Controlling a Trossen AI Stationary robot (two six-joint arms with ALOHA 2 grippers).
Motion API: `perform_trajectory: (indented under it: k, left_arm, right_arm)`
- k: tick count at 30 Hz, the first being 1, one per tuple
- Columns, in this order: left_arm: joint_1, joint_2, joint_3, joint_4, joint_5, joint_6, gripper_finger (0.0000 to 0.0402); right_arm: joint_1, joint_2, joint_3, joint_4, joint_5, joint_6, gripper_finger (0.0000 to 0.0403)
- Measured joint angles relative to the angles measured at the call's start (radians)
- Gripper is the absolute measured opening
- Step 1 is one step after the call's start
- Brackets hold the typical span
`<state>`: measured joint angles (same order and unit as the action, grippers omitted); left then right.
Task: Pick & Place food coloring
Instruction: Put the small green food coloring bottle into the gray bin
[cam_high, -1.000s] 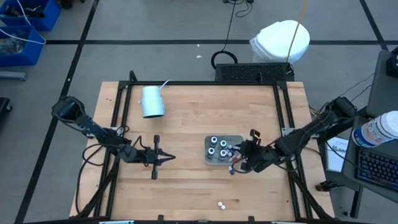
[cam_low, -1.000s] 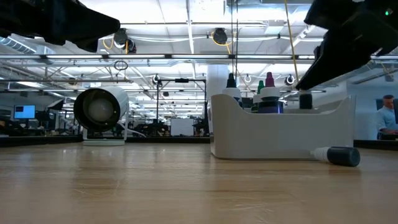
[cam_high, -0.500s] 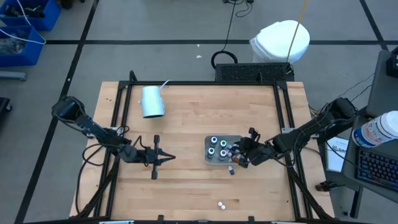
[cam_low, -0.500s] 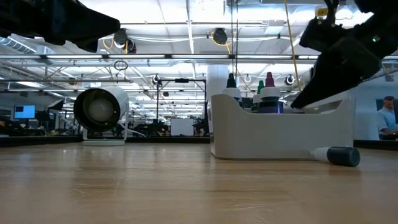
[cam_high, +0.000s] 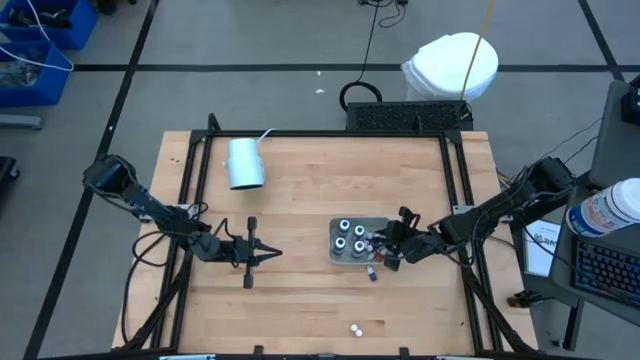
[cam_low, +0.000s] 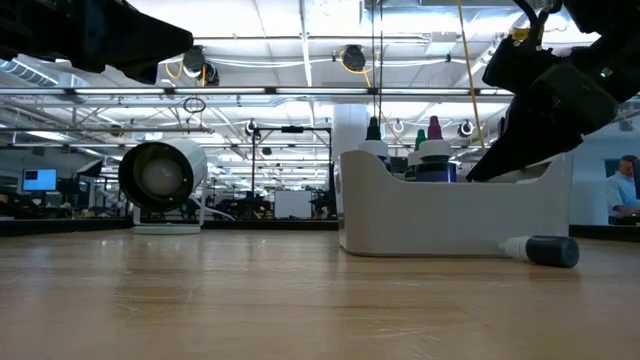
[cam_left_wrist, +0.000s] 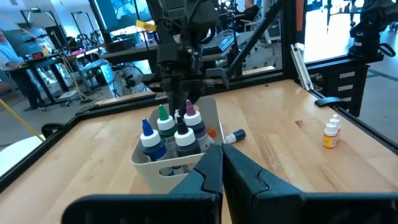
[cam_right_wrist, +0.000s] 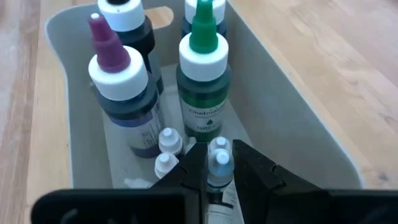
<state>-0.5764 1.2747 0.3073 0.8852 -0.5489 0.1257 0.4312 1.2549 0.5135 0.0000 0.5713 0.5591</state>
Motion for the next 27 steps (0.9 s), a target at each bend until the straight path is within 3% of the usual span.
perform_trajectory:
  k: [27]
  left_arm:
    - [0.000,0.000,0.000,0.000,-0.001,0.000,0.0010]
  right_arm:
    - [-0.001,0.000,-0.008,0.011,-0.001,-0.024,0.0064]
